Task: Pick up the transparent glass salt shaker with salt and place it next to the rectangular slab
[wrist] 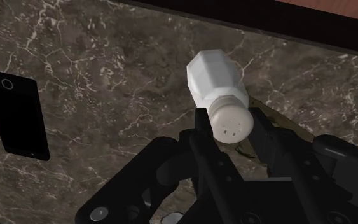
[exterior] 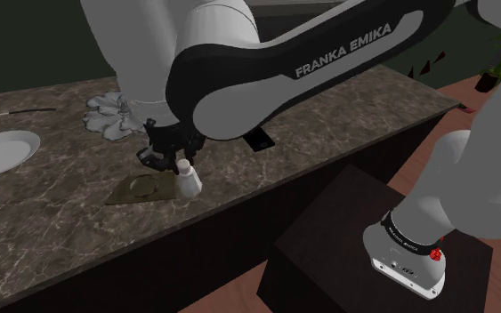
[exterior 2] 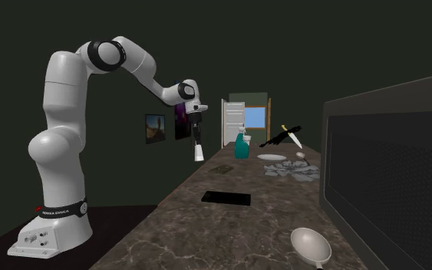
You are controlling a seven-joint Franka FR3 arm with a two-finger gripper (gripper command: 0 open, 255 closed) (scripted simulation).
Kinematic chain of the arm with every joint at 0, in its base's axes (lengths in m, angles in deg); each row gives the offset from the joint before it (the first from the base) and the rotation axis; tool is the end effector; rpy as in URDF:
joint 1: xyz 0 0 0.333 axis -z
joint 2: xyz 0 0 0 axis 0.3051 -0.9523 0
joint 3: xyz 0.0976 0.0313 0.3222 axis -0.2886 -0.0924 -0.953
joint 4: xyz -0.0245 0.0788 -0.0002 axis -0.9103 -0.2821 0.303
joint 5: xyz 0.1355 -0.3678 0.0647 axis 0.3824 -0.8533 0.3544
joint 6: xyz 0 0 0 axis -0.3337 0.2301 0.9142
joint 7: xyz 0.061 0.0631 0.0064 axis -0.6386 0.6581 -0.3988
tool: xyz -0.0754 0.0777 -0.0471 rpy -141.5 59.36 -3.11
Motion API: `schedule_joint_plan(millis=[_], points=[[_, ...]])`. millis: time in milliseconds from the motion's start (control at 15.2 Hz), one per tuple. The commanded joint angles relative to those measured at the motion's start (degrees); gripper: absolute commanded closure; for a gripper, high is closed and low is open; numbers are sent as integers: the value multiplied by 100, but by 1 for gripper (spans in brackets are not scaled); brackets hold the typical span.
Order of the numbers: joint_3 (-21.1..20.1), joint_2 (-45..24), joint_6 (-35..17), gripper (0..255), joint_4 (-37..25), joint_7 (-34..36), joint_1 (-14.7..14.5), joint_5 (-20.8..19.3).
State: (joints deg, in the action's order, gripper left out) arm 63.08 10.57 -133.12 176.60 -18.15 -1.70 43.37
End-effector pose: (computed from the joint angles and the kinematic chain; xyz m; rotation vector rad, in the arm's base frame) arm 0.4347 0.4082 0.4559 3.0098 -0.1048 0.2256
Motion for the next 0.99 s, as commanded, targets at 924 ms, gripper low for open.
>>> schedule_joint_plan(millis=[924], points=[[64, -404, -874, 255, 557, 352, -37, -342]])
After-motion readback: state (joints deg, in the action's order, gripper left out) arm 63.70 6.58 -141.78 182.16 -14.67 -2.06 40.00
